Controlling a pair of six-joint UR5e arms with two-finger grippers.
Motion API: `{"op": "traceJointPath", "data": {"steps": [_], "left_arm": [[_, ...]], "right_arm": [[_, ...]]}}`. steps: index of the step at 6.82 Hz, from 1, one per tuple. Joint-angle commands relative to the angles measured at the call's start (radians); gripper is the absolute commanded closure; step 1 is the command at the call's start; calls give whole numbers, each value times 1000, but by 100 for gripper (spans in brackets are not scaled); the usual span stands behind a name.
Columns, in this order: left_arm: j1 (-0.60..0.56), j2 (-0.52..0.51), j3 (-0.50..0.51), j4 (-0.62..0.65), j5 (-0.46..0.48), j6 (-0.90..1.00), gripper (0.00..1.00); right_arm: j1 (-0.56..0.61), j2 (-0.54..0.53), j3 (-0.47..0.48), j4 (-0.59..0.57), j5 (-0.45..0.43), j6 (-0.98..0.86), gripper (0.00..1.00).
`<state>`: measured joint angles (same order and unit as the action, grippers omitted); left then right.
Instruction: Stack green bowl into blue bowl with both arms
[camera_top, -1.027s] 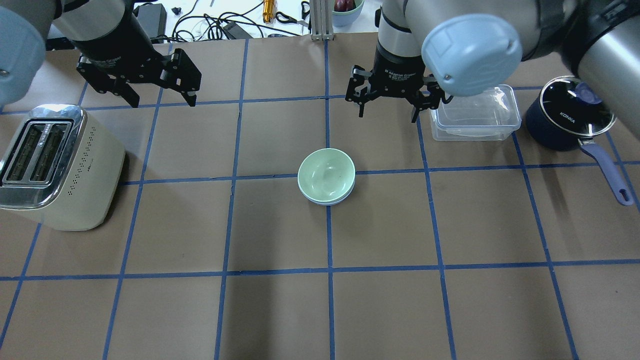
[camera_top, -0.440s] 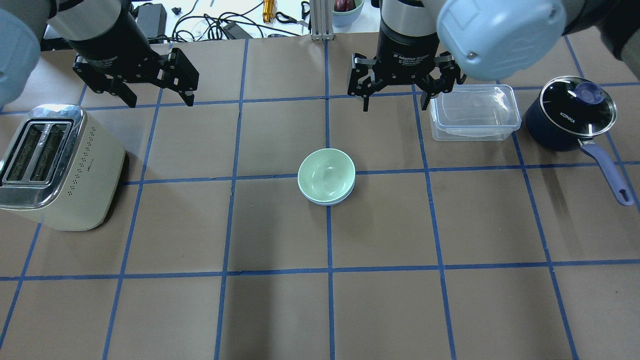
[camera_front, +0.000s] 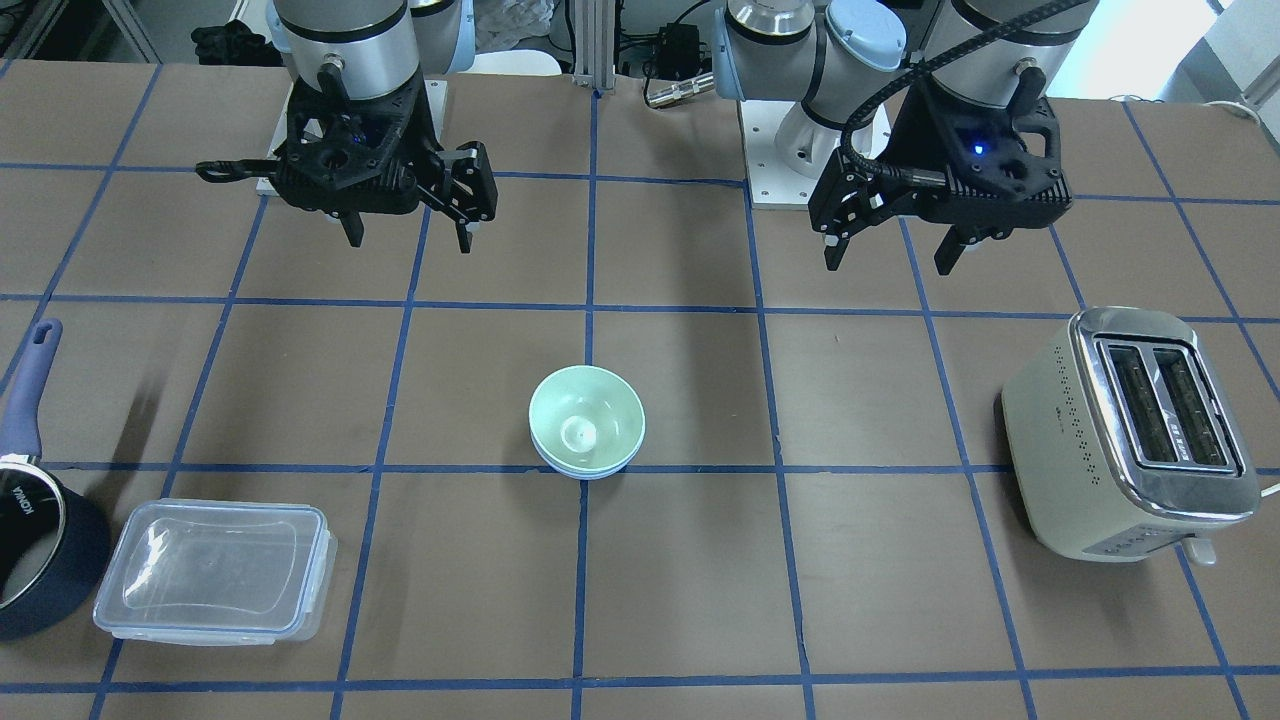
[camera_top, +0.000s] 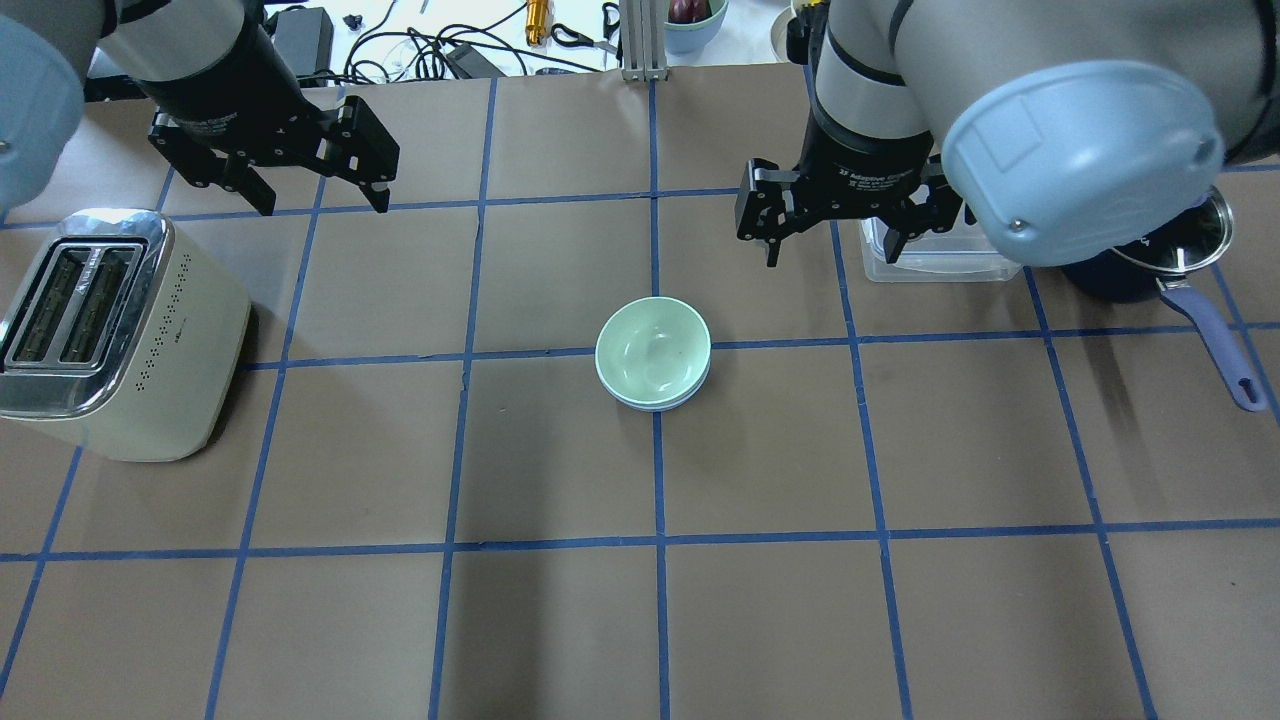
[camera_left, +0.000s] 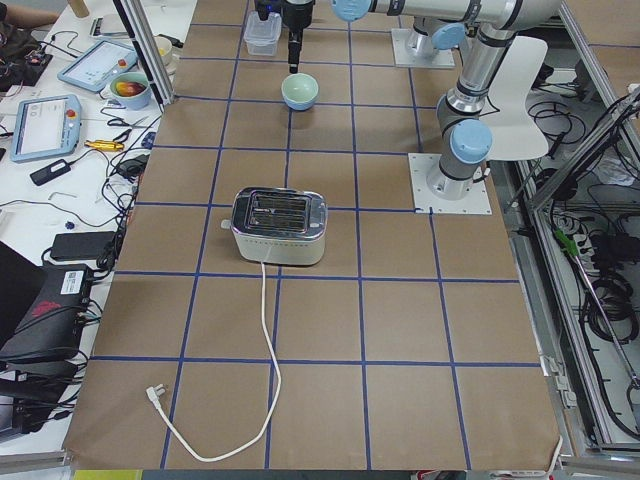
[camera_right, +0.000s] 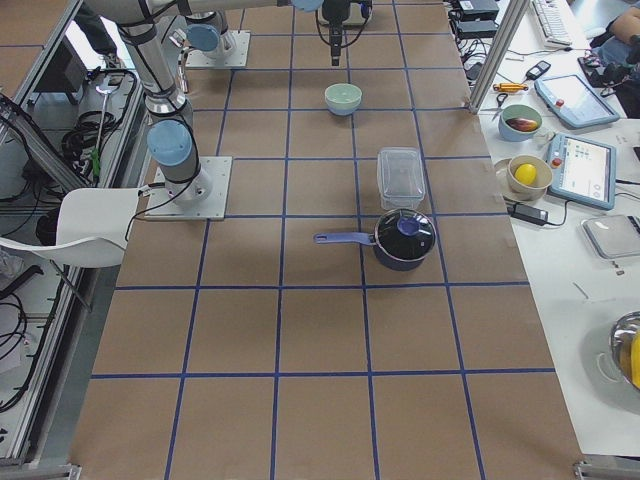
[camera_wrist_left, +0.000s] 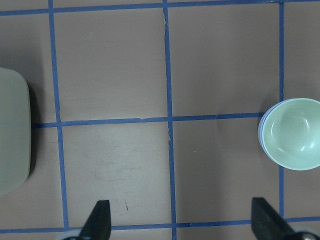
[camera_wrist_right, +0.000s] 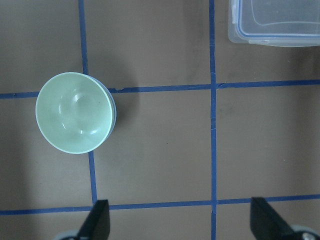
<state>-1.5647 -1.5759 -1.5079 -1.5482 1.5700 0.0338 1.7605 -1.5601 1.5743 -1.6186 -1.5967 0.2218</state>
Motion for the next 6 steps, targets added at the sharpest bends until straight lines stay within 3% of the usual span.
{"op": "traceJointPath", "data": {"steps": [1, 4, 6], "left_arm": [[0, 0, 0, 0, 1, 0, 0], [0, 0, 0, 0, 1, 0, 0], [0, 0, 0, 0, 1, 0, 0]], "right_arm": [[-93, -15, 7, -1, 9, -105, 0], [-142, -8, -40, -3, 18, -148, 0], [-133, 8, -92, 89, 20, -148, 0]]}}
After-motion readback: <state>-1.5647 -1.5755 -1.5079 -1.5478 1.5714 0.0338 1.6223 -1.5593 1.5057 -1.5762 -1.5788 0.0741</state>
